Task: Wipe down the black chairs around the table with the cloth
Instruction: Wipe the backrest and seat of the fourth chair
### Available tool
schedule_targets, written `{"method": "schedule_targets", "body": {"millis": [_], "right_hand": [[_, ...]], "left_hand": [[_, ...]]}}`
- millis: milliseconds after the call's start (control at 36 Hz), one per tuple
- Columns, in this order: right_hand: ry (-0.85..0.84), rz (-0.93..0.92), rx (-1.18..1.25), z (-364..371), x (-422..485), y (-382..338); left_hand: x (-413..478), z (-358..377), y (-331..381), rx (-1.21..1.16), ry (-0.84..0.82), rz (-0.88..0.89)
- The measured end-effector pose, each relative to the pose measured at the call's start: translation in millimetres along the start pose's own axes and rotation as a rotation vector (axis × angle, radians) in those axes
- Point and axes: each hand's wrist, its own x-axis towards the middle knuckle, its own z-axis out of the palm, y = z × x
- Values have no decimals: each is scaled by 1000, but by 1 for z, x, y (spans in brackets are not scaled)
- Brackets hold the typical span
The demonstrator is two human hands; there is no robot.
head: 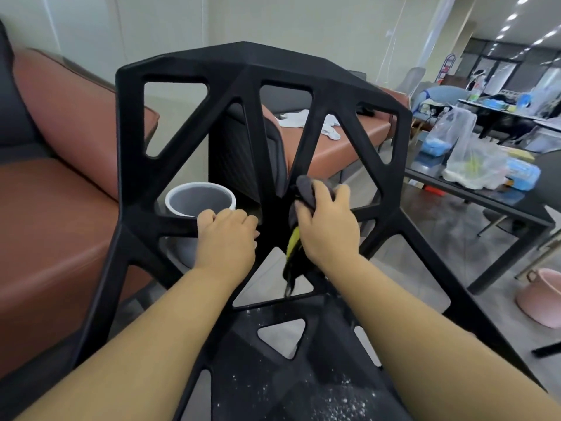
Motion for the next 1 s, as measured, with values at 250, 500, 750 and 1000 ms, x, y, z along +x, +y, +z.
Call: {"method": "schedule_targets", "body": {"millis": [250, 500, 750, 1000], "right_hand": [[28, -347, -46, 15, 14, 0], [61, -371, -130, -3, 21, 21], [59, -201, -242, -41, 86, -2], [-41, -458, -385, -28, 53, 21]], "left_hand": [[-1, 6, -2, 19, 50, 24], [1, 9, -2, 24, 57, -7], [1, 4, 4, 41, -50, -59], [2, 0, 5, 42, -106, -78]]}}
